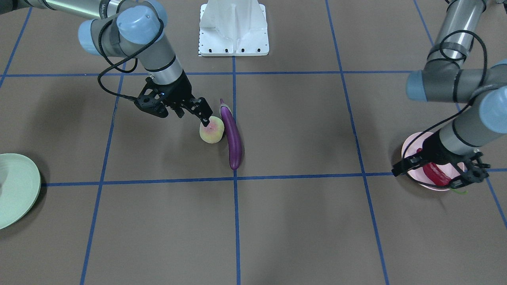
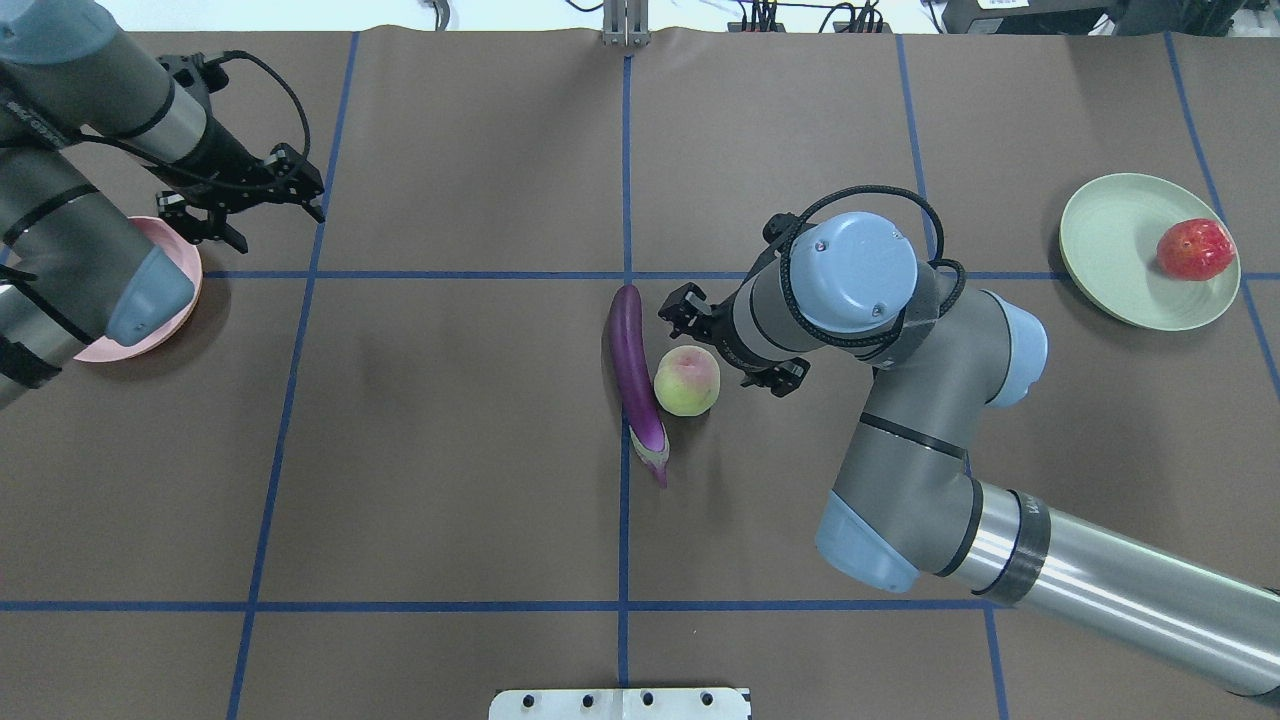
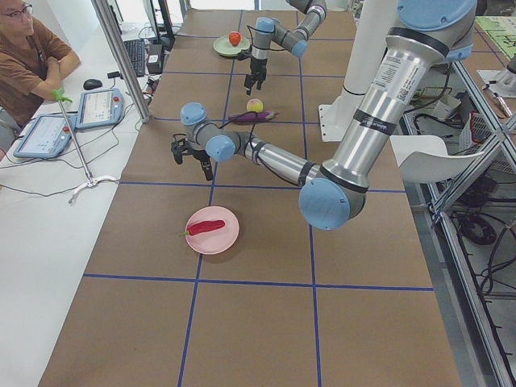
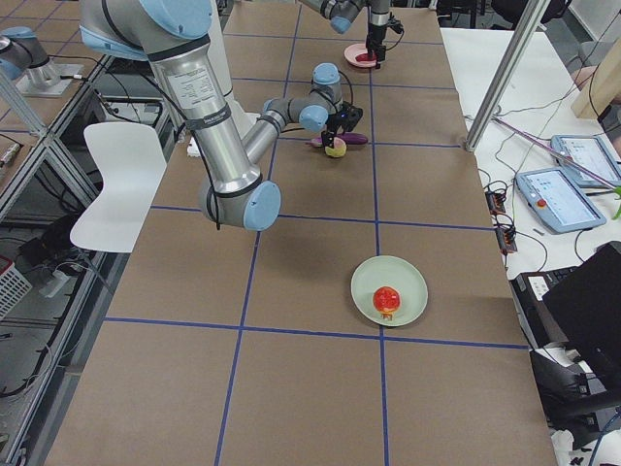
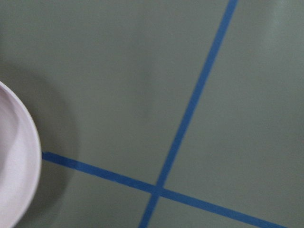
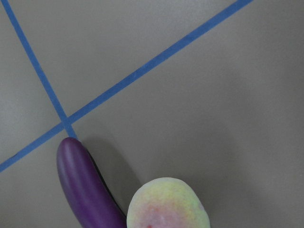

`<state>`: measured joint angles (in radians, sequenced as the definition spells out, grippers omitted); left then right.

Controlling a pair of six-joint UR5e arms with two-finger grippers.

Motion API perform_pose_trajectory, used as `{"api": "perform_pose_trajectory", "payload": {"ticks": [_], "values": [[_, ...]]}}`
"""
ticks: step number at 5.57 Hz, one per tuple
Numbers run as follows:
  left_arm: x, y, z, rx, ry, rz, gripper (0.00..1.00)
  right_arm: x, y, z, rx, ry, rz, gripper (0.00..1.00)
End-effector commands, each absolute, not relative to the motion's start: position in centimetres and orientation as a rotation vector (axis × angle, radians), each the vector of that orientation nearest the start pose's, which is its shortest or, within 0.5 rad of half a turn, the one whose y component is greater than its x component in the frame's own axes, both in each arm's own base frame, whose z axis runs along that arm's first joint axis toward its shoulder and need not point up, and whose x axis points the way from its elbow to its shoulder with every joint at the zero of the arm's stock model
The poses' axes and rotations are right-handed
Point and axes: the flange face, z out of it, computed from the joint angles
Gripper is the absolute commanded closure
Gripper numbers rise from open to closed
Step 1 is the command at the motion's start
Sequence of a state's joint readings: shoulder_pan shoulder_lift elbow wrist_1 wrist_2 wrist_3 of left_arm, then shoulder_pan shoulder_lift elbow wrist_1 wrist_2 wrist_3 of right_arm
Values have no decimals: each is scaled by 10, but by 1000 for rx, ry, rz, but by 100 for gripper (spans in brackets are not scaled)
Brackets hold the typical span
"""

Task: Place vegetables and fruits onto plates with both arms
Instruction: 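Grasp the peach with the right gripper while the left gripper moves toward the eggplant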

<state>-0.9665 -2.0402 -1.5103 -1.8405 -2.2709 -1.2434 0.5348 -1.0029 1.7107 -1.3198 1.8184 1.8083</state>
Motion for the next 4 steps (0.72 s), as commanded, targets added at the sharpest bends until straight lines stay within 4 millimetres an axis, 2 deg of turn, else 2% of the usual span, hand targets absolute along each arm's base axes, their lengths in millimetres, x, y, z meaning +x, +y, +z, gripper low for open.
{"api": "perform_pose_trajectory", "payload": {"ticks": [1,2,3,4], "values": [[348,-589,356,-157,948,-358,0,-538,-438,237,-76,-972,598,0],[362,-582,339,-167,964,-359,0,-551,-443,238,-77,-954,600,0],[383,-577,302,-191,976,-373,0,-555,-444,245,-81,-939,600,0],[419,-565,257,-237,975,-382,0,-560,-439,252,-85,-926,593,0]]}}
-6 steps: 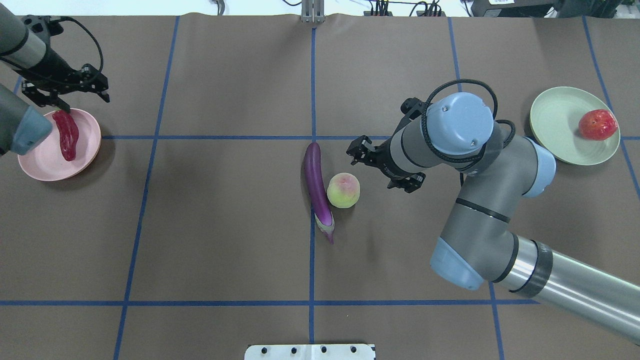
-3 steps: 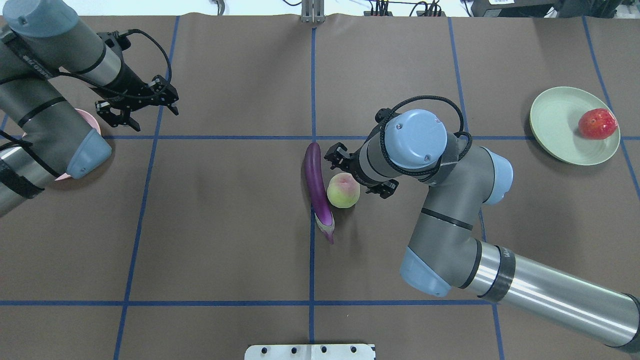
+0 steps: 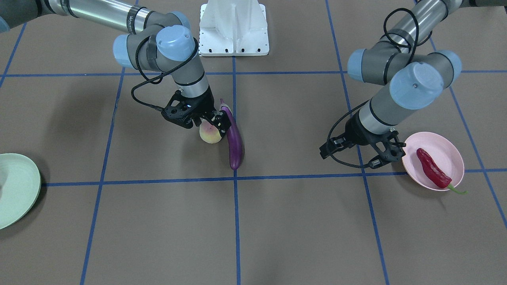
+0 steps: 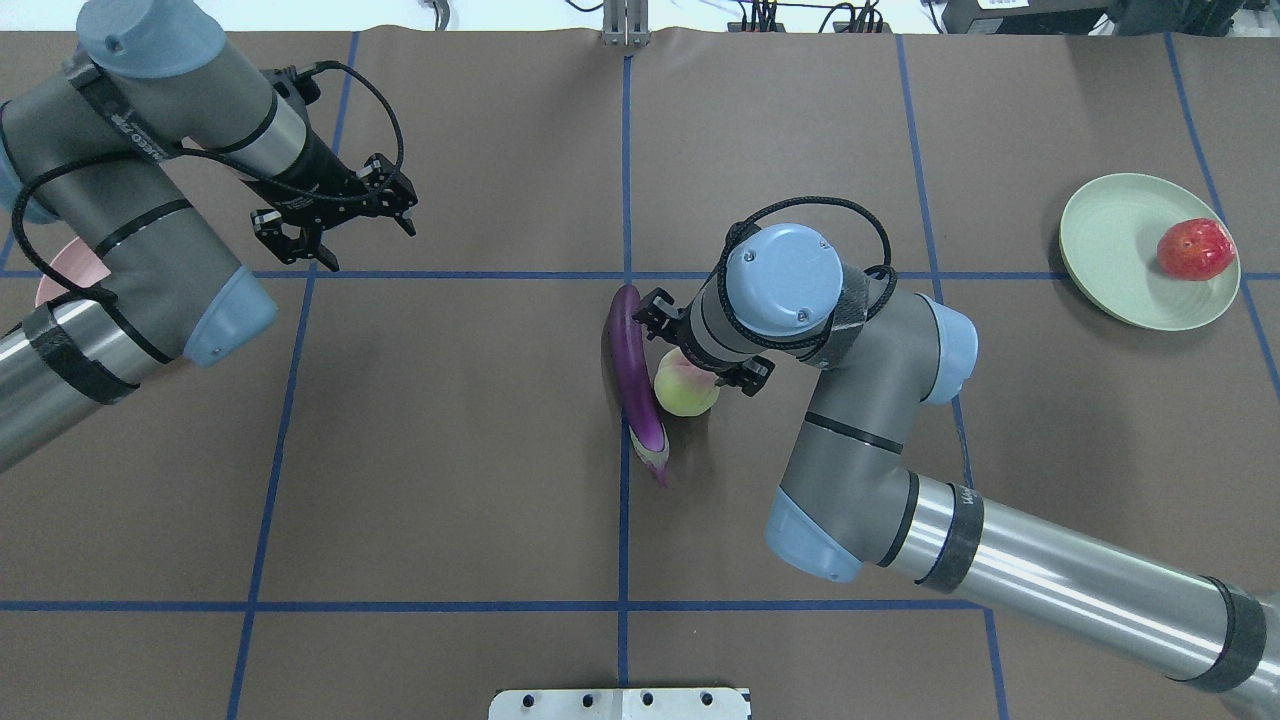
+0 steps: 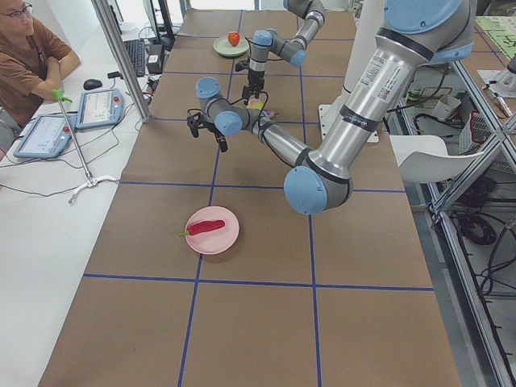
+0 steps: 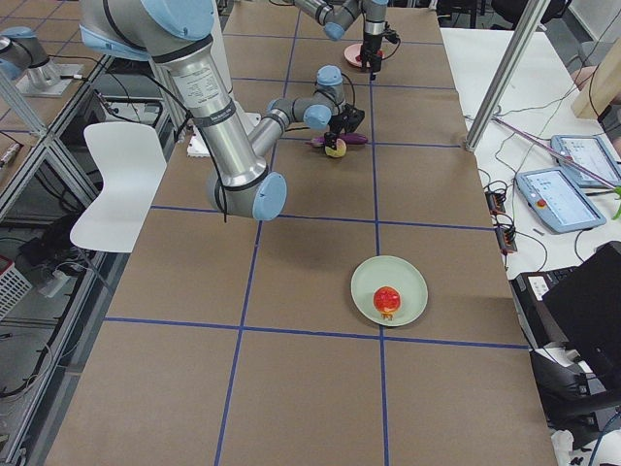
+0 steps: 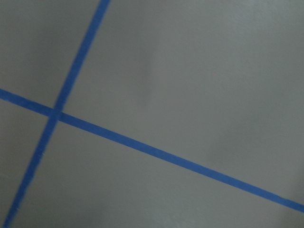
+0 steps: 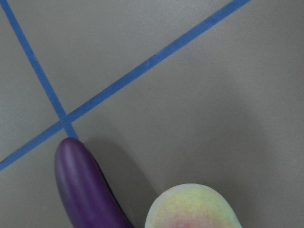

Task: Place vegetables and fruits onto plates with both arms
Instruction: 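Grasp the peach with the right gripper while the left gripper moves toward the eggplant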

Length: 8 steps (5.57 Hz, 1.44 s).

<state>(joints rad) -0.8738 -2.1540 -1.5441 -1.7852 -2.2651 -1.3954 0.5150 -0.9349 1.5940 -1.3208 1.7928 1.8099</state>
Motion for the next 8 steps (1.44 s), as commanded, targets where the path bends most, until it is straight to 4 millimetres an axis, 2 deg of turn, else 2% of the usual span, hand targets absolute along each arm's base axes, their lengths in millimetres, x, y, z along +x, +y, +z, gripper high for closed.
{"api": "perform_pose_trajectory", "payload": {"ticks": [1,2,3,4,5,6,7,8], "values": [[455,-547,236,-209,955,-387,0,-561,-438,256,-87,-919,590,15],[472,-537,229,-209,950,-387,0,-560,-438,255,-95,-922,591,98],[483,-533,217,-212,955,-386,0,-555,-440,251,-100,-933,576,100],[484,-533,216,-206,954,-389,0,-532,-448,262,-151,-937,558,100],[483,-533,214,-207,956,-393,0,-521,-447,265,-147,-940,546,100],[484,-533,212,-204,958,-393,0,-519,-449,265,-148,-942,547,100],[483,-533,211,-205,960,-392,0,-505,-458,258,-159,-959,555,100],[486,-531,211,-207,959,-389,0,-462,-489,256,-206,-979,588,100]]}}
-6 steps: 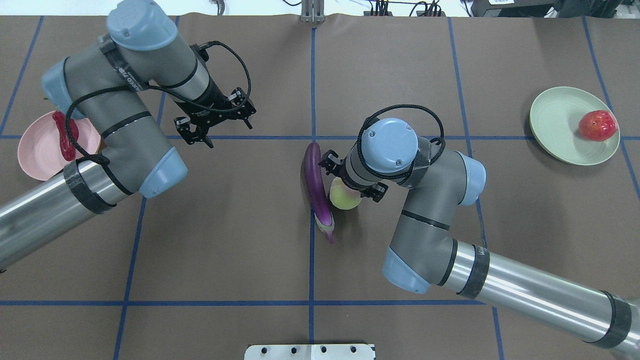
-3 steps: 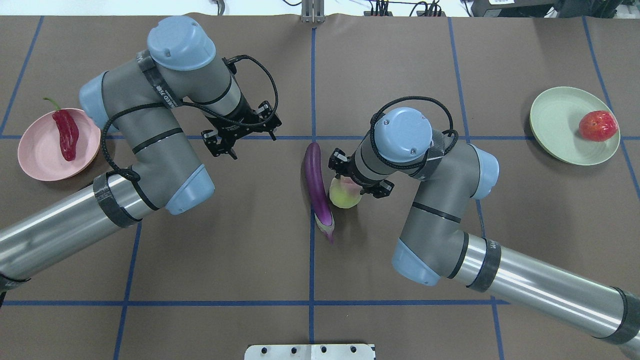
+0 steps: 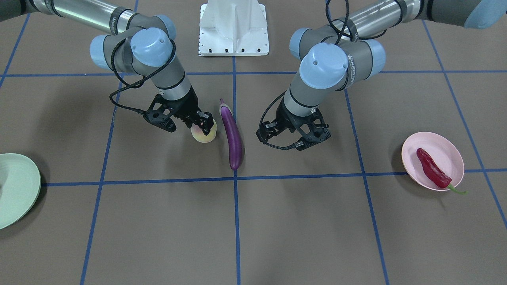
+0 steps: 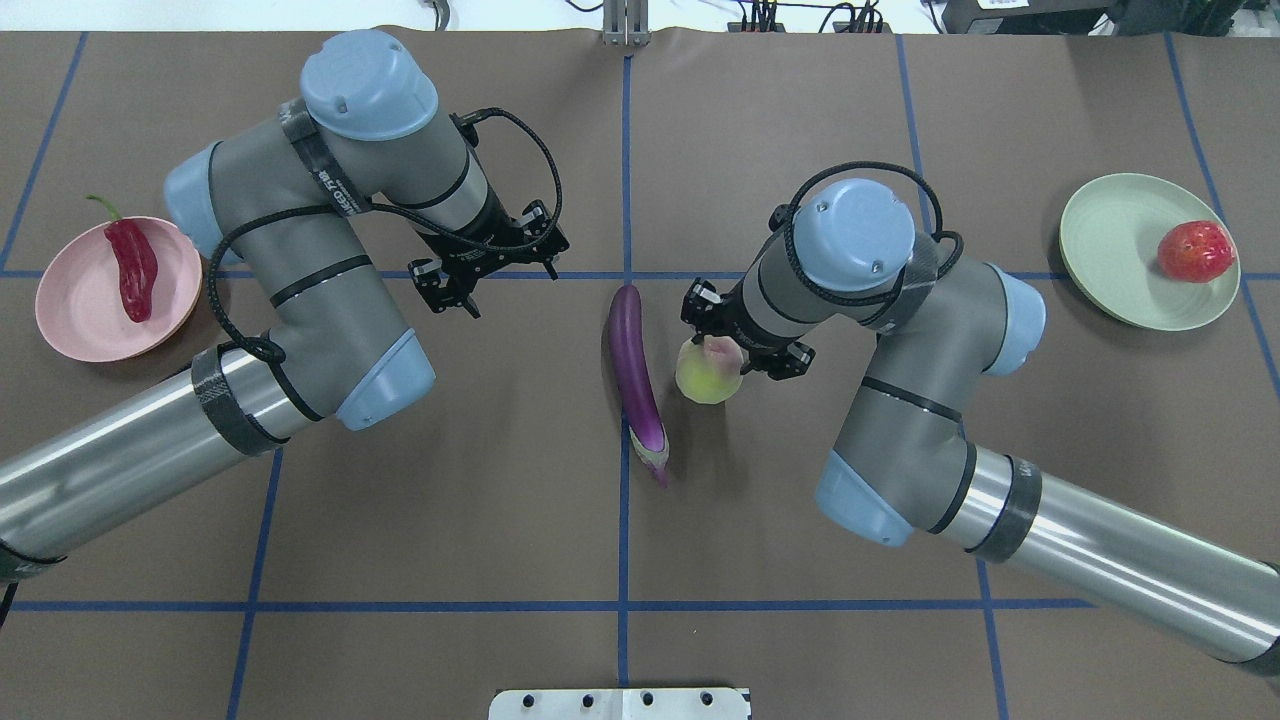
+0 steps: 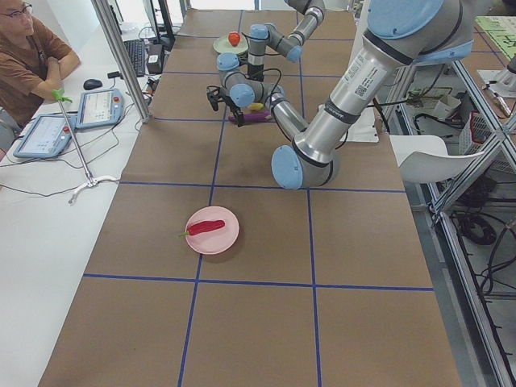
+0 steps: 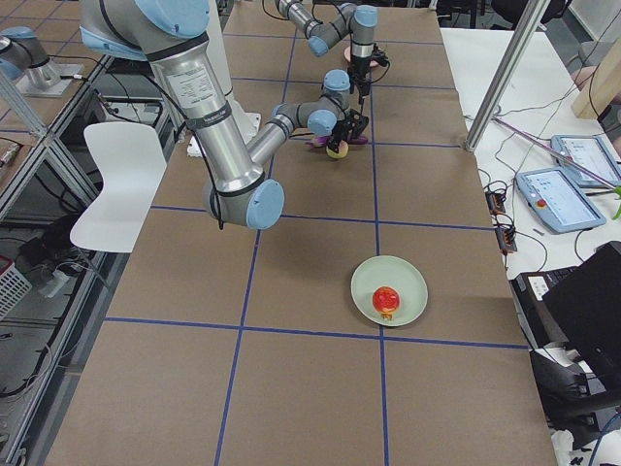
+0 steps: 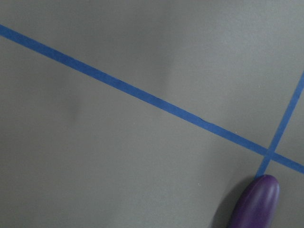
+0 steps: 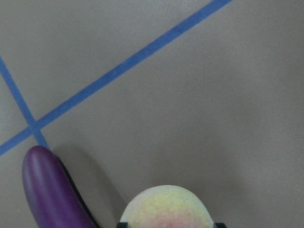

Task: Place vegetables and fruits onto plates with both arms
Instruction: 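Grasp the peach with the right gripper while the left gripper moves toward the eggplant, then carry peach to green plate with right gripper while left grasps purple eggplant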

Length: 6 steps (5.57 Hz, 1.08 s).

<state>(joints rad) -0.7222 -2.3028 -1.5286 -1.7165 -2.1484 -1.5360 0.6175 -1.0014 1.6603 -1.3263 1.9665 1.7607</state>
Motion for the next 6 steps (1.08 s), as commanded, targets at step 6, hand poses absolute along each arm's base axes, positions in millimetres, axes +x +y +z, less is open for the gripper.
{"api": "perform_pose_trajectory", "payload": {"ticks": [6], "values": [[660,-474,162,-61,842,-286,0,-187,-631,491,2,-724,348,100]]}}
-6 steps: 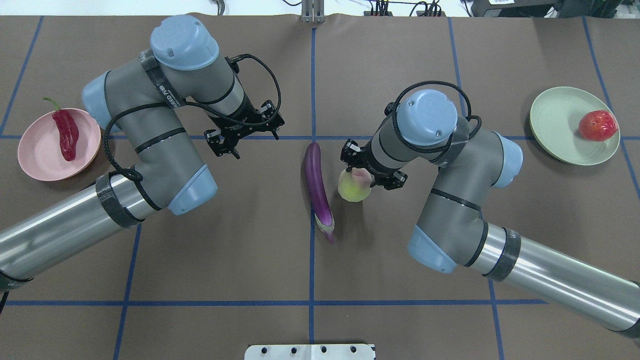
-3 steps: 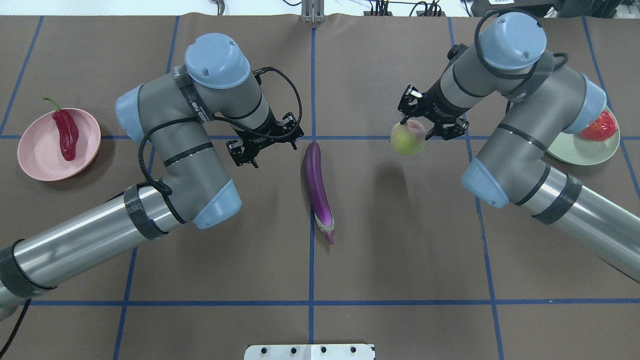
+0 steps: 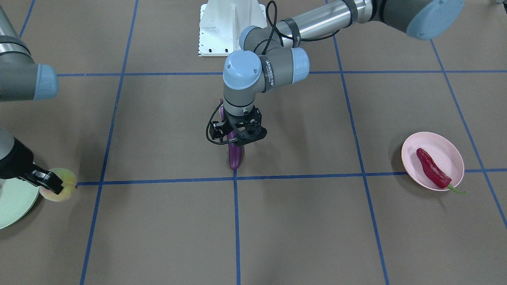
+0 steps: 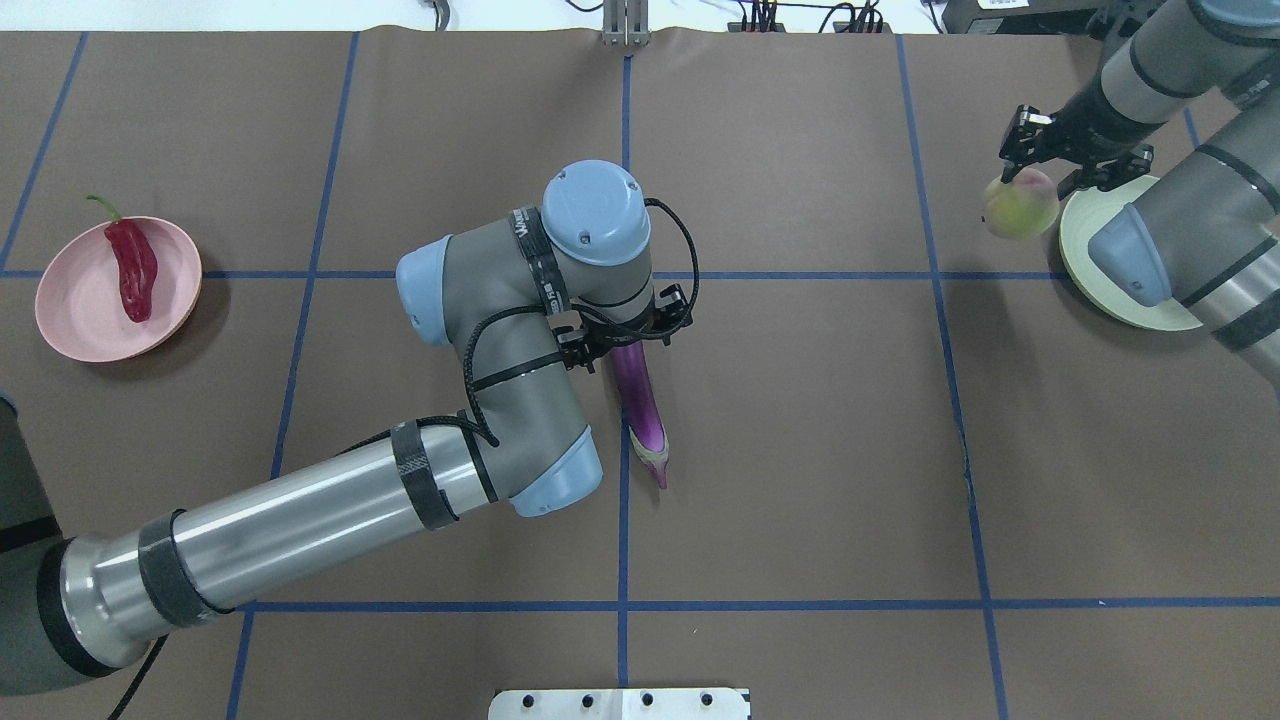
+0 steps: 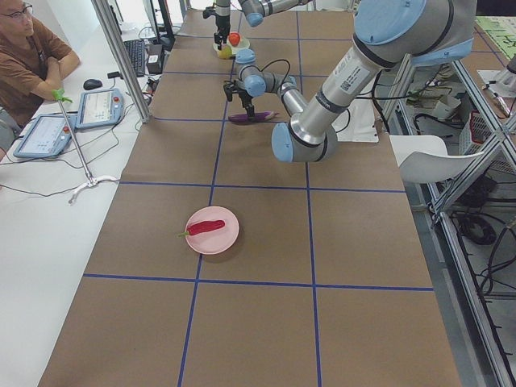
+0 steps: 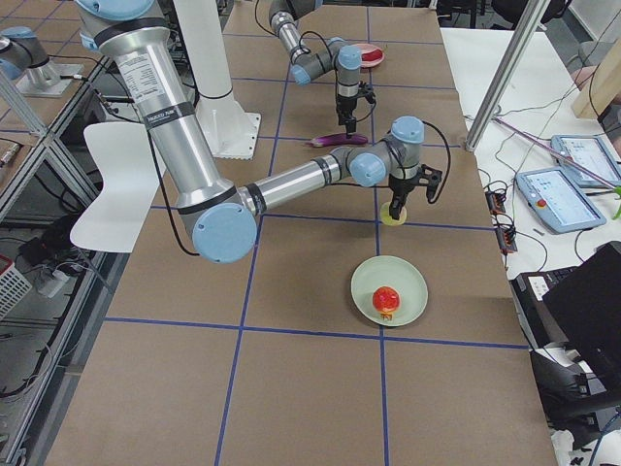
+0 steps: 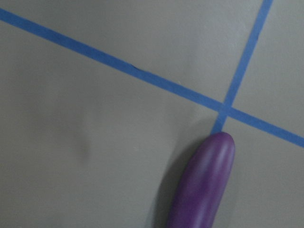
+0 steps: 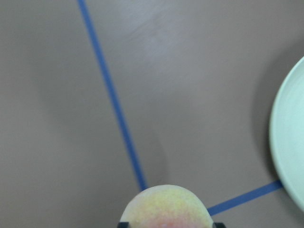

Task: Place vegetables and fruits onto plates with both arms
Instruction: 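Carry peach to green plate with right gripper while left grasps purple eggplant, then lift the eggplant onto the pink plate beside the pepper with the left gripper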

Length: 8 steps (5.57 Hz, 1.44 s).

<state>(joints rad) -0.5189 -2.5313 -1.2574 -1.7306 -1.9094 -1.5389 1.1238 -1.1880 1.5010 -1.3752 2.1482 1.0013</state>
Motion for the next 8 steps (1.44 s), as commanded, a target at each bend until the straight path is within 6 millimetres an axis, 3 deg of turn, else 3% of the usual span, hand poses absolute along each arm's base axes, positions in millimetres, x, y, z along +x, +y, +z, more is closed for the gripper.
{"api": "perform_pose_trajectory", "payload": {"ticks": [1,2,3,4,5,6,7,8], "values": [[661,-474,162,-47,840,-256,9,-164,-639,517,1,-697,330,100],[661,-473,161,-48,842,-255,90,-149,-639,551,-11,-666,290,100],[657,-476,152,-41,850,-257,100,-148,-637,581,-49,-638,289,100],[634,-499,143,-20,868,-287,100,-147,-635,592,-50,-632,244,76],[606,-522,160,19,858,-262,100,-148,-635,588,-43,-636,241,1],[560,-536,215,48,832,-204,100,-148,-635,572,-18,-653,231,0],[484,-555,278,41,823,-159,100,-150,-633,542,16,-701,209,0],[396,-568,361,59,767,-113,100,-154,-629,516,17,-773,185,0]]}}
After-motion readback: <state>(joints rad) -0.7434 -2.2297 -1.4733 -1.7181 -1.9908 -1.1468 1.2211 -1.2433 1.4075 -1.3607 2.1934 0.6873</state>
